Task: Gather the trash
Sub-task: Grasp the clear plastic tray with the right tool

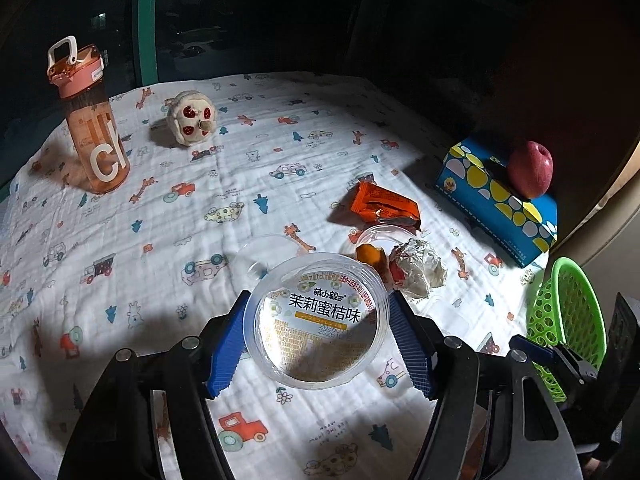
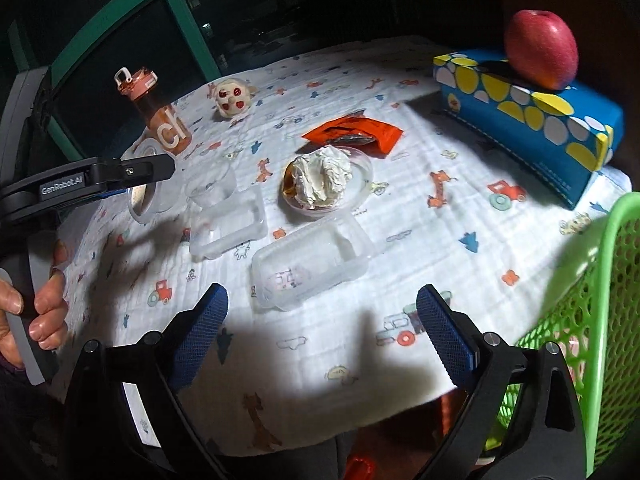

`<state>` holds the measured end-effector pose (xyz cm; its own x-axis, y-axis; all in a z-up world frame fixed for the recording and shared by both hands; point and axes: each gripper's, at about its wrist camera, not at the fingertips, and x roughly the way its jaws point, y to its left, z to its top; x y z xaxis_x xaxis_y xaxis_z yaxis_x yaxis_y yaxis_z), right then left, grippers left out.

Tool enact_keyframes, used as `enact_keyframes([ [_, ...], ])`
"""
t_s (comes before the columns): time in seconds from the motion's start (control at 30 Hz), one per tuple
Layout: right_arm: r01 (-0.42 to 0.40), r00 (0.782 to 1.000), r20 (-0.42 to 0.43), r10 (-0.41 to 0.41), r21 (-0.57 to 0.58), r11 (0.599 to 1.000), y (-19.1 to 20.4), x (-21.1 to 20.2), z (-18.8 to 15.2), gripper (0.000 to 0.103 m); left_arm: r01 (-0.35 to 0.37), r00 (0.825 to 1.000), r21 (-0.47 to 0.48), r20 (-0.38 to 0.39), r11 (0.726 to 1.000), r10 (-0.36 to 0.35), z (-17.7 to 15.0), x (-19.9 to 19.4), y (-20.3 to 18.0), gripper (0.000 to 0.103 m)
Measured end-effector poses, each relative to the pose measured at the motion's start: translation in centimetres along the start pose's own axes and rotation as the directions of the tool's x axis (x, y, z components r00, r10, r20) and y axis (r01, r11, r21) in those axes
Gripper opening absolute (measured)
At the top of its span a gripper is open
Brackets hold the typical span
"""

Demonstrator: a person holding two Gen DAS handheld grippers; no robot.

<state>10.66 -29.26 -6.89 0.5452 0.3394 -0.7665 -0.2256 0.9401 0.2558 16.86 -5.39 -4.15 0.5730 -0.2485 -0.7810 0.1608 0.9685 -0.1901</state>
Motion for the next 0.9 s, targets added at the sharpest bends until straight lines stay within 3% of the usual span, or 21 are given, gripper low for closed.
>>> enact_keyframes([
  [0.17, -0.008, 0.999, -0.054, 0.002, -0.1, 0.995, 1.0, 2.7, 0.7, 0.097, -0.004, 1.0, -0.029, -0.003, 1.0, 0.004, 0.0, -0.1, 1.4, 0.066],
  [0.53, 0.041, 0.991, -0.113, -0.074, -0.27, 0.962, 2.2, 7.0, 1.5, 0.098, -0.01, 1.0, -0.049, -0.015, 0.999, 0.01, -0.1, 0.5, 2.7, 0.066],
  [0.9, 0.063, 0.989, -0.113, -0.096, -0.263, 0.963, 2.1, 7.2, 1.5, 0.09, -0.007, 1.0, -0.056, -0.018, 0.998, 0.006, -0.2, 0.6, 2.8, 0.066],
])
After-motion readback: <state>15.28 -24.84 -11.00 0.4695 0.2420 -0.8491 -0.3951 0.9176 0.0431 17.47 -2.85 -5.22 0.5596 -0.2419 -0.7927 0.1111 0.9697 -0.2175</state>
